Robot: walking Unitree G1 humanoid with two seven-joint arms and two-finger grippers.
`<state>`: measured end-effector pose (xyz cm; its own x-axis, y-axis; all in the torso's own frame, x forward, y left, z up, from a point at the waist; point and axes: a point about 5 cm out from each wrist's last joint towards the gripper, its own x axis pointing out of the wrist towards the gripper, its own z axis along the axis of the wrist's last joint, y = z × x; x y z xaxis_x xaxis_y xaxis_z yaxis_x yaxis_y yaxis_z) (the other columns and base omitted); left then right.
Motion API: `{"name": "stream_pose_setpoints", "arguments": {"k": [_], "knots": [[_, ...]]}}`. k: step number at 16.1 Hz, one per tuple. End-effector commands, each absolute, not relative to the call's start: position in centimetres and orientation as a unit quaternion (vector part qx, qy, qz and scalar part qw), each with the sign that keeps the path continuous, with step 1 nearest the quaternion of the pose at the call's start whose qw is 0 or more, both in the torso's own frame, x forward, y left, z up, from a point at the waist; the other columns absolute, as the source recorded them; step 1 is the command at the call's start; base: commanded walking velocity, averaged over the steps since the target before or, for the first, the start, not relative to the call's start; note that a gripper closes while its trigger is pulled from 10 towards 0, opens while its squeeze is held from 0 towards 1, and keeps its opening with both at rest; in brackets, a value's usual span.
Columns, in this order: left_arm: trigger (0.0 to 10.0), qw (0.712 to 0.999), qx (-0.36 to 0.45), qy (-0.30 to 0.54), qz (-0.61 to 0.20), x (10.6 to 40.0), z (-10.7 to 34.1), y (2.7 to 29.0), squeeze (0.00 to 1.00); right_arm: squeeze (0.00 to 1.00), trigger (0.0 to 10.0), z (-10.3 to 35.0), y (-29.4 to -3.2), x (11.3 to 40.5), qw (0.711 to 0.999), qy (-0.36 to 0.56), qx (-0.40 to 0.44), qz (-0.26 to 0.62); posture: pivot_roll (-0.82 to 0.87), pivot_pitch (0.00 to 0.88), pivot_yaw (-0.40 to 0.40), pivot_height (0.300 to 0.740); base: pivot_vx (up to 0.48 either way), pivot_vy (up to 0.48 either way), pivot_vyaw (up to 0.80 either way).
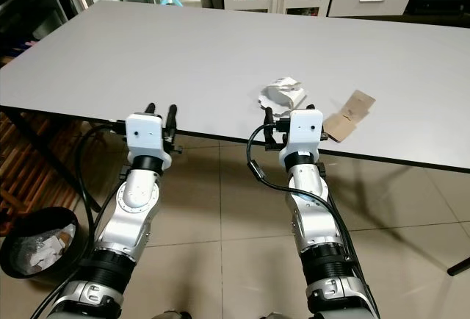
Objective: Picking trash to rubbish bin
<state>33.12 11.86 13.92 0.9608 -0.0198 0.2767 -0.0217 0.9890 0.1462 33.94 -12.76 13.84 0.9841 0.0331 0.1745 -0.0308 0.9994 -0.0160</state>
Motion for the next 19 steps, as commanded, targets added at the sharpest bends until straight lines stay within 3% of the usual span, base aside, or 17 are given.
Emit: {"name": "stream_pose_setpoints", "arguments": {"k": [1,12,19], "knots": [[10.0,0.988,0.075,-0.135,-0.005,33.23,13.87,11.49,0.0,0.0,10.0,14.21,-13.15,34.05,0.996,-0.092,-0.003,0.012,-0.05,0.094,0.022,0.74,0.0,-0.371,0.0],[10.0,0.989,0.072,-0.131,-0.002,33.2,13.67,11.55,0.0,0.0,10.0,14.1,-13.04,33.98,0.996,-0.089,-0.007,0.019,-0.05,0.098,0.019,0.74,0.0,-0.354,0.0],[10.0,0.992,0.06,-0.113,-0.015,33.38,13.23,11.22,0.0,0.0,10.0,13.95,-12.85,33.99,0.996,-0.084,-0.008,0.024,-0.05,0.095,0.023,0.74,0.0,0.0,0.0]]}}
